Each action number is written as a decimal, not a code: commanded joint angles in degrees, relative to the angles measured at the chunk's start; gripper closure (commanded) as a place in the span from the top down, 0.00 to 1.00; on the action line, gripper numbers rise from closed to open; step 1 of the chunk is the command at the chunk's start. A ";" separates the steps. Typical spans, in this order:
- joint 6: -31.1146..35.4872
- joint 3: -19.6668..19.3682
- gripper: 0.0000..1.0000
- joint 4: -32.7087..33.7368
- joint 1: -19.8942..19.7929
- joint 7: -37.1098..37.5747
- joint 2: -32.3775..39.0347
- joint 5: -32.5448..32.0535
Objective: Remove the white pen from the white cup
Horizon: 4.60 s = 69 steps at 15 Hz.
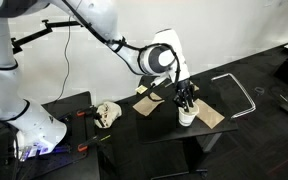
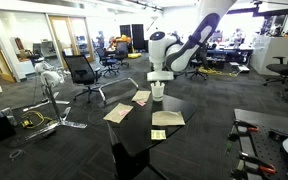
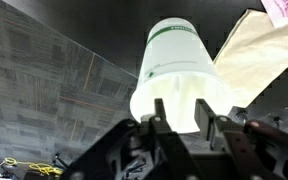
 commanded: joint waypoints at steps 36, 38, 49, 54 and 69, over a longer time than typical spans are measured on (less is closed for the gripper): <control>0.96 -7.59 0.03 -0.80 8.43 0.86 -2.59 -1.05; 0.23 -7.41 0.03 -1.93 8.80 1.07 -5.14 -2.85; -0.98 -1.87 0.03 -6.06 5.98 0.47 -18.38 -13.62; 3.14 3.08 0.03 -9.98 2.81 -7.82 -21.62 -10.26; -2.83 8.37 0.03 -19.53 -0.53 -68.12 -26.11 27.99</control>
